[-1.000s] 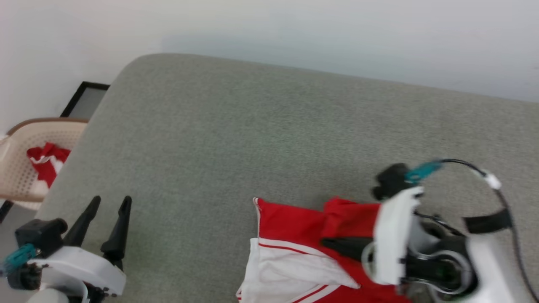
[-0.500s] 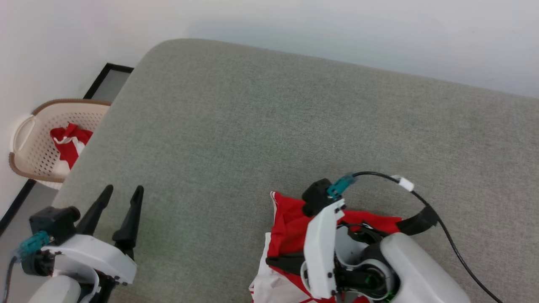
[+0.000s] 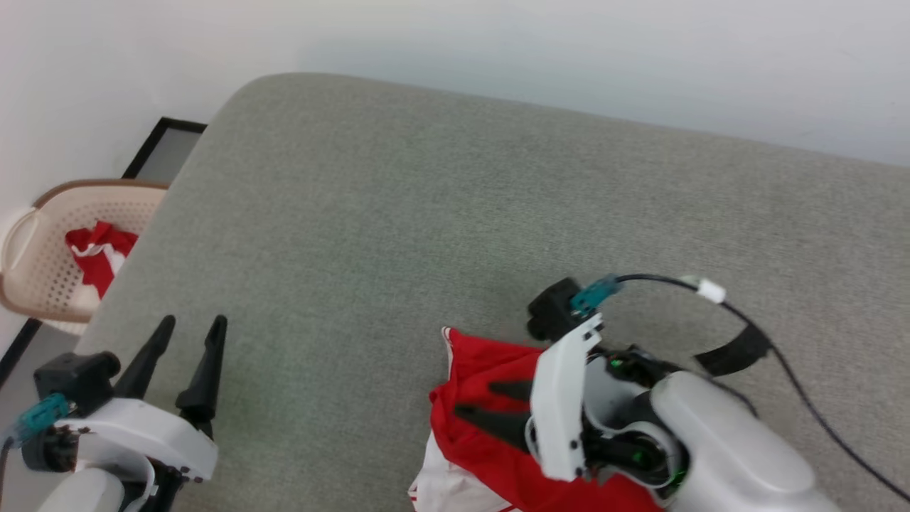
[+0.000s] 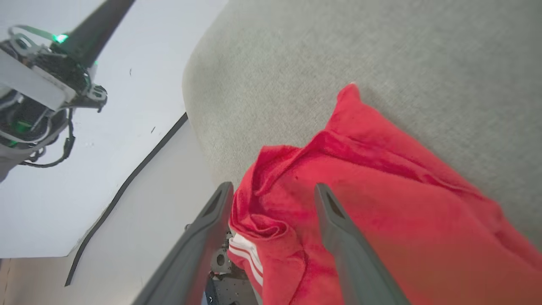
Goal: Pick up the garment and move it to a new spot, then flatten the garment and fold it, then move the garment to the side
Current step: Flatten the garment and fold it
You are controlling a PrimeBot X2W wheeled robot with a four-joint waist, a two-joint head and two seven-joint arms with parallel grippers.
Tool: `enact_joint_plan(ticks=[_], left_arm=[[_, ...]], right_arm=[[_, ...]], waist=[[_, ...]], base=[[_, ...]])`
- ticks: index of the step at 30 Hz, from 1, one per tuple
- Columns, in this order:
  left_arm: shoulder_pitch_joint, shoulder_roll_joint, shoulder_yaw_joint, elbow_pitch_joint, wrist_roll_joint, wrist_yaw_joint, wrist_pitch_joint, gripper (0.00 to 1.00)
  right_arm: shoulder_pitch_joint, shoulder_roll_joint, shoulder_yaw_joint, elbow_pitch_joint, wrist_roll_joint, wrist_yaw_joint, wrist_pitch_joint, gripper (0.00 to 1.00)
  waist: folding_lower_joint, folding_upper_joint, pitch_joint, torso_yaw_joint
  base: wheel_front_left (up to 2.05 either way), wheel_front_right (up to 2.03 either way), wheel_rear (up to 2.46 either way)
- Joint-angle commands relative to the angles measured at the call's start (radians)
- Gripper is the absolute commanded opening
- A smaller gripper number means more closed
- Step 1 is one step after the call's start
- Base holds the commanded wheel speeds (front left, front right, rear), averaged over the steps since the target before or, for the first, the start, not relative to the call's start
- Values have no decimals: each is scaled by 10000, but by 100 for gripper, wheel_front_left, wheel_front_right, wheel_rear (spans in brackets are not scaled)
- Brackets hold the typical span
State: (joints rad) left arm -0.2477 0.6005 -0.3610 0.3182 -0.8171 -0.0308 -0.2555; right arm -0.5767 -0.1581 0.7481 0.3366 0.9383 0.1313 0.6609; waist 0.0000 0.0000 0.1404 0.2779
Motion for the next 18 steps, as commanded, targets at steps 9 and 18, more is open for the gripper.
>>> enact_joint_plan(ticks=[9,18], left_arm=[[480,220,286,-244,15,155,-66,100],[847,392,470,-511,111,320,-73,100]], right_arm=[[62,-1498,-223,-1104,-224,-13,-1772,100],[820,-2497,-1446,-1436,-851,-13,-4132,100]], waist=[[0,0,-278,-663],[0,0,-487,-1235]], base=[[0,0,0],[0,0,0]])
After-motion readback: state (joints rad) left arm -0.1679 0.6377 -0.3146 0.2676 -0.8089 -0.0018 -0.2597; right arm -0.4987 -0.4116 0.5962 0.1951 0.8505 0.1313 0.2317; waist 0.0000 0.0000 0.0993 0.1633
